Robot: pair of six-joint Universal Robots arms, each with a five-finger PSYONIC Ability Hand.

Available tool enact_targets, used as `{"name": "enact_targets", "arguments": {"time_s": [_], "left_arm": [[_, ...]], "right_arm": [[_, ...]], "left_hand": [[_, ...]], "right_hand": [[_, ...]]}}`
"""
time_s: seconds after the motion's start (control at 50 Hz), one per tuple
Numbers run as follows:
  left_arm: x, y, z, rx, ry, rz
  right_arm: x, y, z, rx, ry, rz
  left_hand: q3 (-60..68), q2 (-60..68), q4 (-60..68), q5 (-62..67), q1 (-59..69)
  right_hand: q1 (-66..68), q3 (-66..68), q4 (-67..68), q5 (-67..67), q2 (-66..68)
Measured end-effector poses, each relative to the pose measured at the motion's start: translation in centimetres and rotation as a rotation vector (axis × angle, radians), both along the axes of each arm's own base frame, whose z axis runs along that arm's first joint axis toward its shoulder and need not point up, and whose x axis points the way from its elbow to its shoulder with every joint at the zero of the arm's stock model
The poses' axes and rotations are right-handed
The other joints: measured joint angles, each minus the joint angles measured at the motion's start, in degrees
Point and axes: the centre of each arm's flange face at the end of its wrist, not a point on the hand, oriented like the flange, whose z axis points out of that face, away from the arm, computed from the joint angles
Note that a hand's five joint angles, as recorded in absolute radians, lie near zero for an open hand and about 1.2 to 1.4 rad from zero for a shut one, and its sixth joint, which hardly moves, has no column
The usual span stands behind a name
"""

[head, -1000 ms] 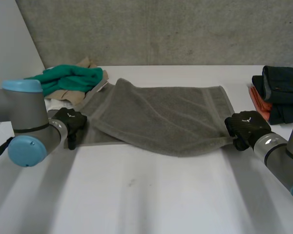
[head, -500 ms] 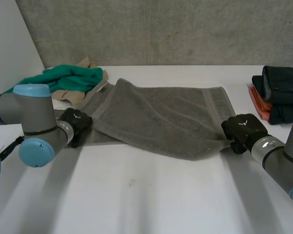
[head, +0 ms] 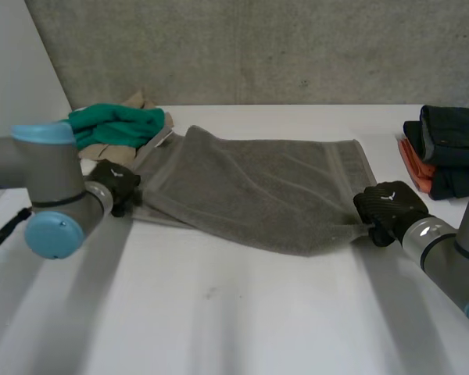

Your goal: Fold the laundry.

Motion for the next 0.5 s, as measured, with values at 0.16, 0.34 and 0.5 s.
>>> {"name": "enact_targets", "arguments": {"time_s": [0.16, 0.34, 0.5], "left_arm": [[2.2, 4.7, 5.5, 0.052, -0.079, 0.023], [5.1, 12.4, 6.4, 0.215, -0.300, -0.152], [4.1, 13.2, 6.5, 0.167, -0.216, -0.213]], "right_arm": [[-1.4, 1.5, 2.5, 0.130, 0.166, 0.069], [-3.7, 5.8, 4.1, 0.471, 0.466, 0.292], [-3.7, 5.3, 3.8, 0.454, 0.498, 0.307]], "left_hand": [[0.1, 0.0, 0.2, 0.0, 0.0], [0.1, 0.1, 0.2, 0.0, 0.0], [-9.8, -10.0, -10.0, -9.9, 0.4]], "right_hand": [[0.0, 0.0, 0.0, 0.0, 0.0], [0.0, 0.3, 0.1, 0.0, 0.0], [0.0, 0.3, 0.2, 0.0, 0.0]]}}
